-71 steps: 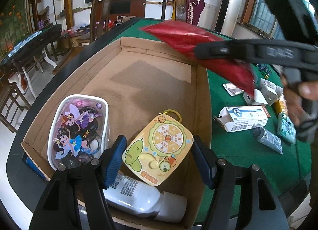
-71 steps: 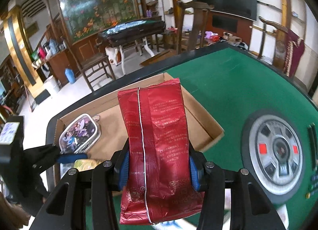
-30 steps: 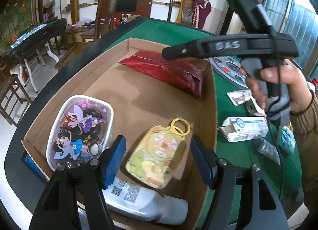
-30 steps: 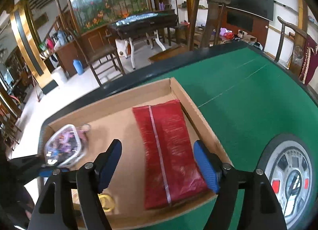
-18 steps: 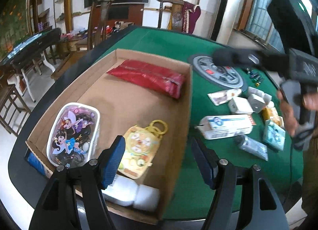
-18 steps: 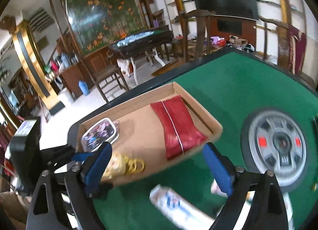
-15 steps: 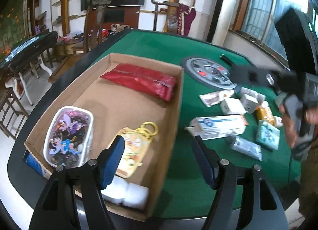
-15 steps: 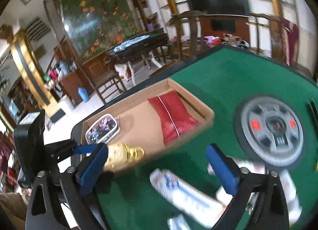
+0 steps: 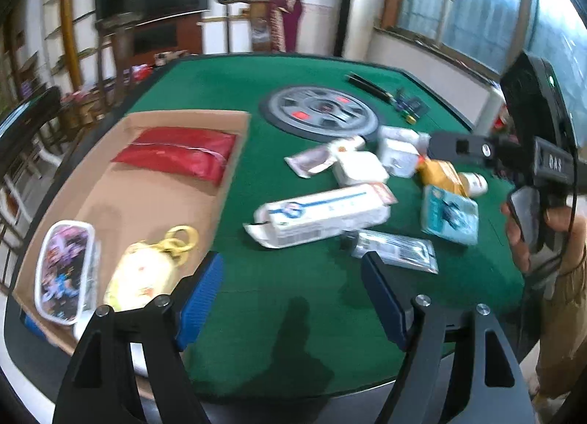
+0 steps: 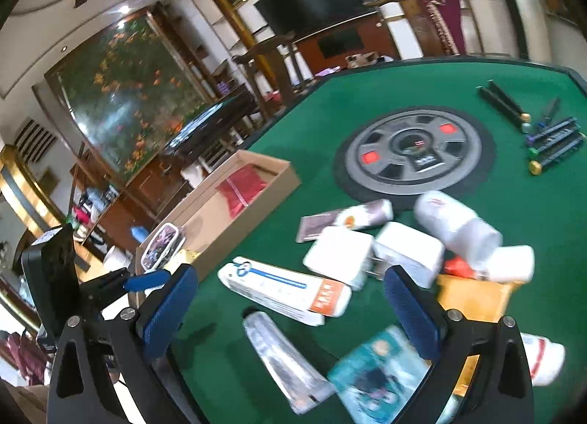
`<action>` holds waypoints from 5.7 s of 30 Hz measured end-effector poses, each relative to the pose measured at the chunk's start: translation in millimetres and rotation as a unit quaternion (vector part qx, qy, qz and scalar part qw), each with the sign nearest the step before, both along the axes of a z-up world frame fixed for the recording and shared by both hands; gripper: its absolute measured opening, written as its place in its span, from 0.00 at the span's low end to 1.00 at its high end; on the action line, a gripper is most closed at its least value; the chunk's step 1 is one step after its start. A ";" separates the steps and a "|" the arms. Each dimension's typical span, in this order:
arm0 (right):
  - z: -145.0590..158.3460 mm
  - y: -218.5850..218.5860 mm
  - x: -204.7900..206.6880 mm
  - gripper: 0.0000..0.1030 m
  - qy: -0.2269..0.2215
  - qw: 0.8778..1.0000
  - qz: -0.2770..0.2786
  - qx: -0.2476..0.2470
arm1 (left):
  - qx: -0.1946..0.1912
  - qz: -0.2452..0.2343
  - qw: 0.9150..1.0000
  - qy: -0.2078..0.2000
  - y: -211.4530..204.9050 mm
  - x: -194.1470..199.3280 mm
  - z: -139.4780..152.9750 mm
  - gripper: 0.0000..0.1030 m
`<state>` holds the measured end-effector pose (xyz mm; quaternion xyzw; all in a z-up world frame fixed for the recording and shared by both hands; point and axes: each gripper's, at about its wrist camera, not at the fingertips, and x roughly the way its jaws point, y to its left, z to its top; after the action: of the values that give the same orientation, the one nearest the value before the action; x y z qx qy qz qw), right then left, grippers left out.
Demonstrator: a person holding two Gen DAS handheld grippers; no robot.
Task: Organize objects
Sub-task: 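Move both tools back over the remaining items on the table, then grasp the silver tube with the left tool while the right tool grasps the blue cartoon bag, then lift and carry the silver tube toward the box while the right tool carries the blue bag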
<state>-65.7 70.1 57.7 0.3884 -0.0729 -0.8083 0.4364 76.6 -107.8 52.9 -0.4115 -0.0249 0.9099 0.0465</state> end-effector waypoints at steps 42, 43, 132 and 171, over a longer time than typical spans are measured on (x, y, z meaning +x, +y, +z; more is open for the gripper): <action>-34.8 45.5 32.9 0.83 0.027 0.993 0.030 0.114 | -0.078 -0.209 0.969 -0.104 104.4 -51.3 -38.9 0.36; -36.1 44.1 34.2 0.83 0.030 0.992 0.032 0.121 | -0.079 -0.203 0.970 -0.105 103.2 -50.8 -37.9 0.29; -9.1 -64.9 37.4 0.48 0.072 0.993 0.058 0.069 | 0.026 0.022 0.999 -0.002 -0.4 2.2 6.1 0.29; -3.6 -89.9 44.2 0.48 0.072 0.994 0.066 0.057 | 0.011 0.095 0.995 0.041 -60.6 31.3 39.2 0.29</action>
<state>-21.5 -19.8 54.1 0.3571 0.0311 -0.8066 0.4700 107.9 -168.4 92.1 -0.3688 -0.0718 0.9261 -0.0348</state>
